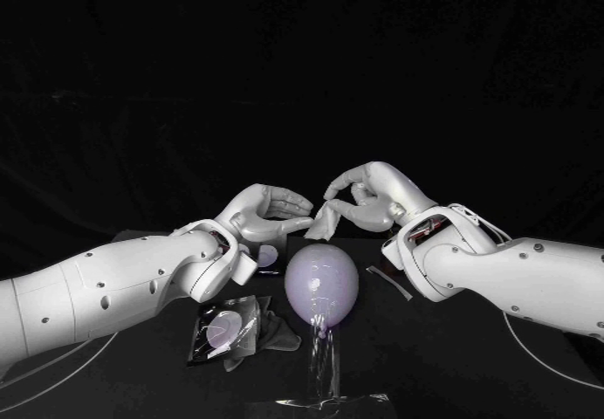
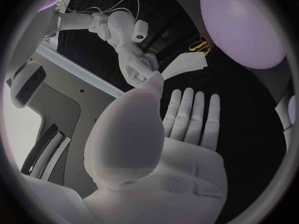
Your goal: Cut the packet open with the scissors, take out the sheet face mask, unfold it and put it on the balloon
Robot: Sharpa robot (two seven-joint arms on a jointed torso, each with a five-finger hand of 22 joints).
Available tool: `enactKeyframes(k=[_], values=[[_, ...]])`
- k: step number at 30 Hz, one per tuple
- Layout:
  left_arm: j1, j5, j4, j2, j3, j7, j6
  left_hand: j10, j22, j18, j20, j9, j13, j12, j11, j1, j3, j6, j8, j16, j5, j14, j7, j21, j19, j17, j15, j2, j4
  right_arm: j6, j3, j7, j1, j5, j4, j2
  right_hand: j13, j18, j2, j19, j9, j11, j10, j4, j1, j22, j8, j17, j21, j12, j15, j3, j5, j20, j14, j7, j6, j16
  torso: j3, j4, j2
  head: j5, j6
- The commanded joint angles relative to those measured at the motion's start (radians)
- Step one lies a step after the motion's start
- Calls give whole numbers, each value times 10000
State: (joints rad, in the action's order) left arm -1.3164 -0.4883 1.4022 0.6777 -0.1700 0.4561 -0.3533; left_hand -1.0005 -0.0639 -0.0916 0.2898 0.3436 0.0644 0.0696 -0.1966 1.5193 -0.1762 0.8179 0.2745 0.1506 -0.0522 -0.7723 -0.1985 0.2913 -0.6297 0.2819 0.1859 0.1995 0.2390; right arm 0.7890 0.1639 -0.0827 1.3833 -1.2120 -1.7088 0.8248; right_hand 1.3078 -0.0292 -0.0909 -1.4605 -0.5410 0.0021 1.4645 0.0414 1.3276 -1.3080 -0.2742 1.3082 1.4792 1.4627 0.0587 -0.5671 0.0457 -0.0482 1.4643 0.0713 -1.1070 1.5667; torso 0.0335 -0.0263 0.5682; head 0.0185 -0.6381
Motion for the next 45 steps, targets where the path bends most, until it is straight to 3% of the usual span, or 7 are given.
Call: enactKeyframes(k=[1, 10, 21, 23, 37, 40, 45], values=[[4, -216, -1, -120, 33, 70, -246, 88, -7, 76, 9, -18, 9, 4, -5, 75, 208, 52, -69, -65, 34, -86, -45, -80, -45, -36, -15, -96, 54, -149, -5, 35, -1, -42, 17, -33, 2091, 77, 47, -612, -16, -77, 737, 16, -57, -2345, -16, 2626, 0, 65, 57, -52, 29, 9, 1065, 4, -46, 41, -4, -3, -4, 11, -17], [10, -246, -62, -336, 73, -113, -363, -80, -39, -9, -1, -51, 31, 85, 80, 422, 723, 233, -32, -49, 32, -455, -219, -150, -369, -84, -108, -318, 201, -178, -5, 23, -1, -36, 49, -94, 2092, 77, 49, -611, -34, -75, 737, 24, -60, -2344, -29, 2626, 0, 66, 57, -65, 30, 10, 1065, 5, -34, 41, -14, -2, -11, 34, -47], [11, -308, -153, -567, 92, -410, -436, -589, -51, -174, -7, -39, 81, 352, 245, 804, 896, 667, 192, 129, 30, -948, -144, -202, -672, -54, -280, -530, 305, -201, -5, 15, -1, -37, 60, -126, 2092, 77, 49, -611, -34, -75, 737, 24, -60, -2344, -29, 2626, 0, 66, 57, -65, 30, 10, 1065, 5, -34, 41, -8, -2, -10, 41, -37], [11, -317, -161, -581, 94, -464, -454, -794, -67, -258, -19, -28, 107, 469, 331, 1011, 808, 829, 289, 238, 27, -1141, -68, -173, -809, -16, -364, -643, 294, -201, -5, 14, -1, -37, 60, -126, 2092, 77, 49, -611, -34, -75, 737, 24, -60, -2344, -29, 2626, 0, 66, 57, -65, 30, 10, 1065, 5, -34, 41, -8, -2, -10, 41, -37], [11, -349, -160, -629, 105, -648, -525, -1363, -88, -548, -16, -17, 131, 748, 597, 1573, 355, 1310, 610, 663, 21, -1713, 172, -102, -1258, 171, -621, -830, 439, -250, -5, -9, -1, -39, 92, -125, 2091, 76, 52, -608, -50, -74, 737, 32, -61, -2343, -42, 2626, -5, 64, 57, -78, 30, 11, 1065, 6, -24, 41, -3, -7, -12, 44, -61], [11, -236, -144, -626, 109, -597, -547, -1562, -84, -615, -13, 5, 127, 809, 709, 1879, -83, 1502, 760, 754, 18, -1858, 277, -105, -1353, 236, -706, -1032, 433, -286, -5, -28, -1, -40, 130, -130, 2091, 76, 52, -608, -50, -74, 737, 32, -61, -2343, -42, 2626, -5, 64, 57, -78, 30, 11, 1065, 6, -24, 41, -4, -6, -13, 32, -51], [11, 26, -121, -603, 119, -510, -507, -1646, -69, -659, -8, 12, 82, 774, 731, 1950, -817, 1567, 891, 744, 22, -1881, 287, -156, -1399, 278, -714, -1150, 476, -366, -5, -77, -1, -54, 188, -140, 2091, 76, 52, -608, -50, -74, 737, 32, -61, -2343, -42, 2626, -5, 64, 57, -78, 30, 11, 1065, 6, -24, 41, -3, -2, -10, 38, -49]])
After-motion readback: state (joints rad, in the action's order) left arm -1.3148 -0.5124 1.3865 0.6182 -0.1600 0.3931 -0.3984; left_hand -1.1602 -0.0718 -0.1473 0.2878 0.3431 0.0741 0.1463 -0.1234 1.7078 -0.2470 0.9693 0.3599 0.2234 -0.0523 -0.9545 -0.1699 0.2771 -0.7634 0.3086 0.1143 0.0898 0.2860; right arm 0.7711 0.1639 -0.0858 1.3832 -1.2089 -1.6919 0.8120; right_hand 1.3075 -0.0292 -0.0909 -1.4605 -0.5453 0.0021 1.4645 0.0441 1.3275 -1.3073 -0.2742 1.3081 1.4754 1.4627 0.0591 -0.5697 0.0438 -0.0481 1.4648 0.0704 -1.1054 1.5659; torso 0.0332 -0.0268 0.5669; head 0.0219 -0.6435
